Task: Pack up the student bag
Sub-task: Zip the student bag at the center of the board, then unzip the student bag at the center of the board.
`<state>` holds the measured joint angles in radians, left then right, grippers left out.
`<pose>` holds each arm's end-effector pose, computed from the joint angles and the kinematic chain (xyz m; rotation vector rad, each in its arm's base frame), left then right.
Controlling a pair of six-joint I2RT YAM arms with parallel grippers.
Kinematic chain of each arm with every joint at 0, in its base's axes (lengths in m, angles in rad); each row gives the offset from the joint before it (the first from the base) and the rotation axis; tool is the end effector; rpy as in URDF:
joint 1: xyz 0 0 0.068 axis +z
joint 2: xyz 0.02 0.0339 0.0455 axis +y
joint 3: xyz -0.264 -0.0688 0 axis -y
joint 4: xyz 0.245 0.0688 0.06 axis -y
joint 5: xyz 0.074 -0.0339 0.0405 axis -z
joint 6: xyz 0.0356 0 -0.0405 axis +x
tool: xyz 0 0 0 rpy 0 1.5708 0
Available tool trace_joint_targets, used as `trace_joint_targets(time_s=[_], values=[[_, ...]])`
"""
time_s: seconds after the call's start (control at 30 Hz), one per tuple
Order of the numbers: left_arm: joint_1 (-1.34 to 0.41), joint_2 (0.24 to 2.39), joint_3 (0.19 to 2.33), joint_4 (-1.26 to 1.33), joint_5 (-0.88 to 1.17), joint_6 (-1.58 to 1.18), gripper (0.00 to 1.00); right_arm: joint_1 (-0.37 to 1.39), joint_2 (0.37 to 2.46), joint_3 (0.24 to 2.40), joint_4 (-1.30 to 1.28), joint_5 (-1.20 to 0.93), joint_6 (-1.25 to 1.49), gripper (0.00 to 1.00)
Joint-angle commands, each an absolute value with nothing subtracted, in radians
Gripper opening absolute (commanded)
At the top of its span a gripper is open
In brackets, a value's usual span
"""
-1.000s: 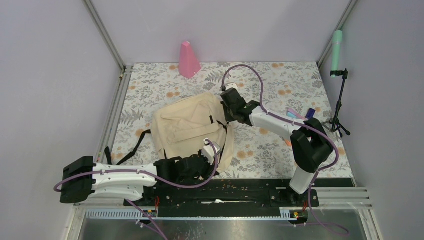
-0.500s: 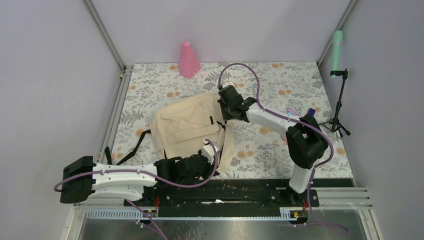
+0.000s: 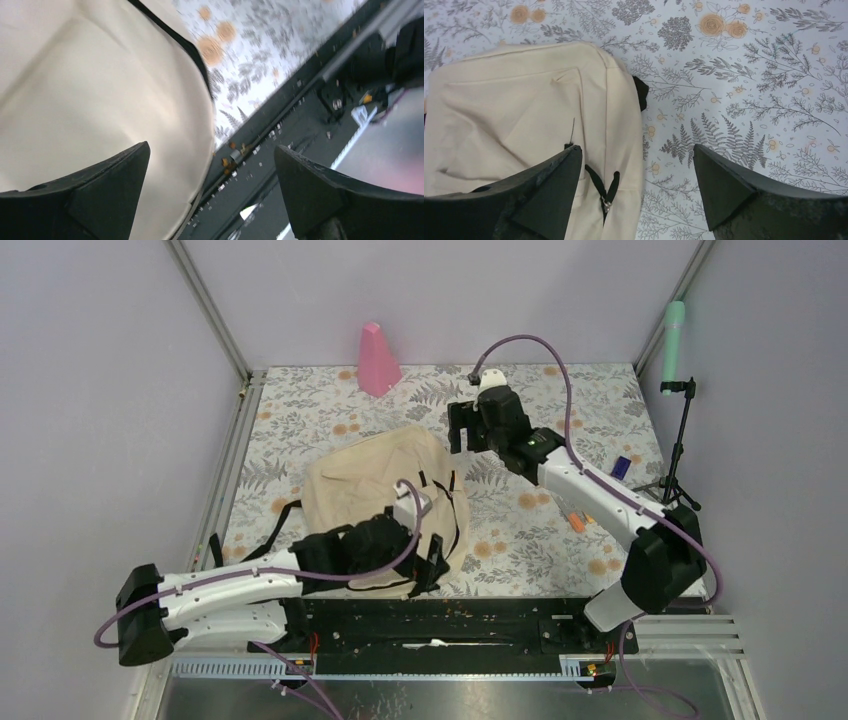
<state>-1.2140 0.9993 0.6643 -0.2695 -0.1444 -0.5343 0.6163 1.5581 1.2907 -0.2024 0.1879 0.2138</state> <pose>0.0810 -0.2027 0.2496 0.6820 2.1898 -0.8159 0.3025 0.2061 0.3213 -0.2928 2.0265 0.3297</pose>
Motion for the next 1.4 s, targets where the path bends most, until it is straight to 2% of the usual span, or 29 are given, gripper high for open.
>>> trace_joint_targets(time_s=[0.0,0.2,0.33,0.47,0.73,1.03,1.37], values=[[-1.066,0.937,0.729,-0.317,-0.063,-0.539,0.99,0.622,1.486,1.239,-0.232,0.116,0.248,0.90],[-0.894,0.917,0.716,-0.362,-0.130,-0.526,0.99,0.622,1.369,1.081,-0.263,0.041,0.430,0.88],[-0.800,0.886,0.668,-0.332,-0.123,-0.510,0.99,0.636,1.296,0.898,-0.224,-0.111,0.587,0.87],[-0.707,0.878,0.664,-0.331,-0.097,-0.508,0.99,0.688,1.231,0.757,-0.165,-0.170,0.690,0.87],[-0.652,0.929,0.713,-0.199,-0.074,-0.493,0.99,0.758,1.204,0.685,-0.086,-0.163,0.750,0.85],[-0.654,1.283,0.917,-0.107,-0.098,-0.616,0.79,0.761,1.186,0.693,-0.078,0.025,0.711,0.84],[-0.722,1.568,1.119,-0.165,-0.235,-0.613,0.64,0.761,1.190,0.590,0.033,-0.038,0.765,0.83]])
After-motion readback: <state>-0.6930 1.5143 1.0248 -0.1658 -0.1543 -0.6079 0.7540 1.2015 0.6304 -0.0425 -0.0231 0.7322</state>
